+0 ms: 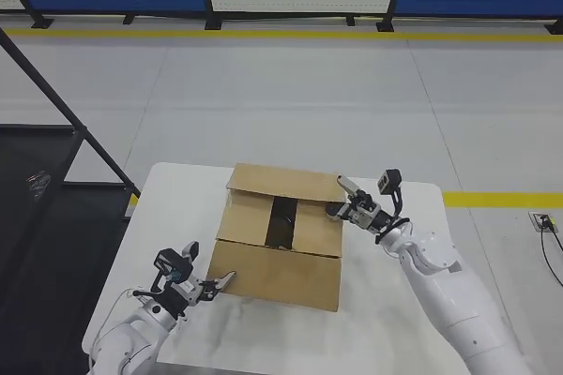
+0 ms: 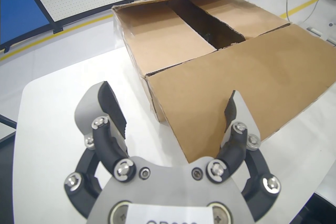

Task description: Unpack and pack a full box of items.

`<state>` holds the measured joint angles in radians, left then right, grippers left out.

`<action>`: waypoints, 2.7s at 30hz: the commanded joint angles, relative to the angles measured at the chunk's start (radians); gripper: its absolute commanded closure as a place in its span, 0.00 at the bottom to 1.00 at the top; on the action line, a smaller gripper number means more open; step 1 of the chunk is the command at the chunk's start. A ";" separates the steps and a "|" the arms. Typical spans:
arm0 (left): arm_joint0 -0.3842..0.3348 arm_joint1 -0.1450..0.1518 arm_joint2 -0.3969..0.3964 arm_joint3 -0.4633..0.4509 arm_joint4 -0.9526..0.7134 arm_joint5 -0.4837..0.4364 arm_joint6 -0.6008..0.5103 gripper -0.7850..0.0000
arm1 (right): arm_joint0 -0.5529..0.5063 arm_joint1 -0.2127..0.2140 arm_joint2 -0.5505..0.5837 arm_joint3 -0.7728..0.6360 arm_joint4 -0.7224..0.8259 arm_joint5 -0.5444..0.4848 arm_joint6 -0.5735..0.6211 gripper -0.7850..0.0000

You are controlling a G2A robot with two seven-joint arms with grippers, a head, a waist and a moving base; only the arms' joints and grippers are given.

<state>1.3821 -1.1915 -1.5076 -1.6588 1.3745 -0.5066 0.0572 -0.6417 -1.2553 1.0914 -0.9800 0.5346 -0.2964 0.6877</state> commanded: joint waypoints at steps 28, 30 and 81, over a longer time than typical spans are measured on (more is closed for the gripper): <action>0.020 0.008 0.029 0.008 -0.005 0.037 0.009 0.00 | 0.349 -0.190 -0.214 0.459 -0.171 -0.128 -0.524 0.00; 0.021 0.008 0.031 0.008 -0.006 0.039 0.009 0.00 | 0.361 -0.206 -0.230 0.488 -0.199 -0.138 -0.558 0.00; -0.111 -0.012 0.019 0.143 -0.137 0.437 0.008 0.00 | 0.399 -0.260 -0.132 0.777 -0.270 -0.262 -0.615 0.00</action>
<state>1.2945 -1.2019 -1.4986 -1.5385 1.2363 -0.0752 0.0757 -0.2369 -1.5205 0.9538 -0.2029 0.2620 -0.5638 0.0400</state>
